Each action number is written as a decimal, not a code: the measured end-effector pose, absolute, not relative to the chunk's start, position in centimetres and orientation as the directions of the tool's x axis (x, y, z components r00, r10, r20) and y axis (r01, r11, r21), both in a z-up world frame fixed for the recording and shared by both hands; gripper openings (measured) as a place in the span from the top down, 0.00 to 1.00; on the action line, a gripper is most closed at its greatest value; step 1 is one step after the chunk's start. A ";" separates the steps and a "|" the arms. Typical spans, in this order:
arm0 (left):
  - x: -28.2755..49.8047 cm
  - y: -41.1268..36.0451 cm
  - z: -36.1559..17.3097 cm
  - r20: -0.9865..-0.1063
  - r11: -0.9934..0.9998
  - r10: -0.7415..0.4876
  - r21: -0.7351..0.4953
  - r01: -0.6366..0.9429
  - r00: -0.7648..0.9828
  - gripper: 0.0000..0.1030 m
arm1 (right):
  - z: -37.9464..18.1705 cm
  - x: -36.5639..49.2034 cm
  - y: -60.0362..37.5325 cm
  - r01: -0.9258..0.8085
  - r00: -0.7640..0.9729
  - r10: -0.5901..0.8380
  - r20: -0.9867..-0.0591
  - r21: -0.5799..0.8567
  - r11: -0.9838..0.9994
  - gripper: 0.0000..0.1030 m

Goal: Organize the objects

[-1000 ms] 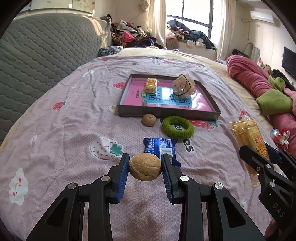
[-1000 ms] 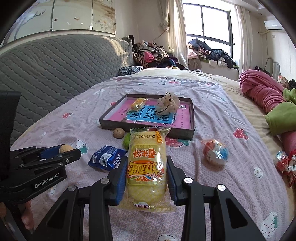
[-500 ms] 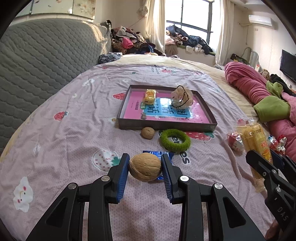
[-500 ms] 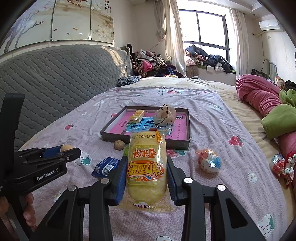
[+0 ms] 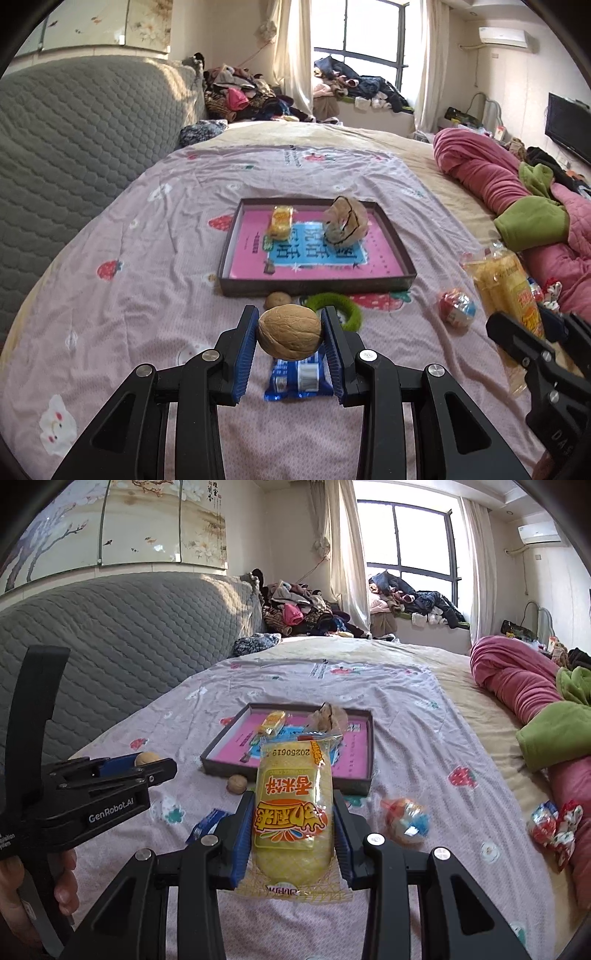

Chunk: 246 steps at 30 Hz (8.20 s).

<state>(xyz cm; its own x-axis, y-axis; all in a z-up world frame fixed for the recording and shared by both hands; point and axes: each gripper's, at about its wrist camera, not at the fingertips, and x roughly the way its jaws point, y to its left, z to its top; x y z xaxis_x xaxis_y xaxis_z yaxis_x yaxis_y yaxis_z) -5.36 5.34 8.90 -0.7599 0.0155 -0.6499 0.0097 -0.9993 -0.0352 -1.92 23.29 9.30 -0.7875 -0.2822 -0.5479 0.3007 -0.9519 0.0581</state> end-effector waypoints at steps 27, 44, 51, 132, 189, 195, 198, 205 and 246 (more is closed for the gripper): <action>-12.7 4.7 16.9 -0.558 -1.000 0.021 -0.021 -0.011 -0.830 0.65 | 19.7 -9.2 21.4 0.289 -0.875 -0.273 -0.399 0.021 -0.957 0.62; -22.8 4.4 17.1 -0.526 -1.000 0.018 -0.016 -0.011 -0.850 0.65 | 18.3 -17.8 20.4 0.263 -0.889 -0.258 -0.378 0.039 -0.964 0.62; -25.2 4.2 11.7 -0.566 -1.000 0.006 -0.001 -0.007 -0.825 0.65 | 13.1 -21.1 20.4 0.249 -0.856 -0.247 -0.454 0.058 -0.967 0.62; -31.6 0.2 -5.4 -0.792 -1.000 0.015 -0.012 -0.009 -0.610 0.47 | -4.5 -28.3 21.8 0.116 -0.646 -0.072 -0.760 -0.004 -0.993 0.58; -26.0 0.0 4.1 -0.666 -0.999 0.032 -0.031 -0.016 -0.746 0.18 | 4.0 -22.9 18.9 0.141 -0.820 -0.067 -0.569 -0.086 -0.986 0.15; -23.4 0.6 4.5 -0.659 -1.000 0.008 -0.007 -0.004 -0.752 0.18 | 5.9 -21.1 18.8 0.132 -0.846 -0.057 -0.530 -0.105 -0.986 0.14; -21.8 0.9 4.6 -0.654 -1.000 -0.003 0.015 -0.009 -0.756 0.18 | 6.6 -20.0 18.8 0.118 -0.857 -0.038 -0.515 -0.124 -0.985 0.13; -18.1 1.8 4.8 -0.648 -0.999 0.016 0.015 -0.034 -0.761 0.18 | 6.6 -15.7 20.0 0.135 -0.853 -0.068 -0.517 -0.094 -0.986 0.12; -7.9 8.7 9.8 -0.673 -0.998 0.040 0.012 -0.066 -0.738 0.18 | 12.4 -3.5 30.9 0.015 -0.862 0.069 -0.503 -0.162 -0.987 0.04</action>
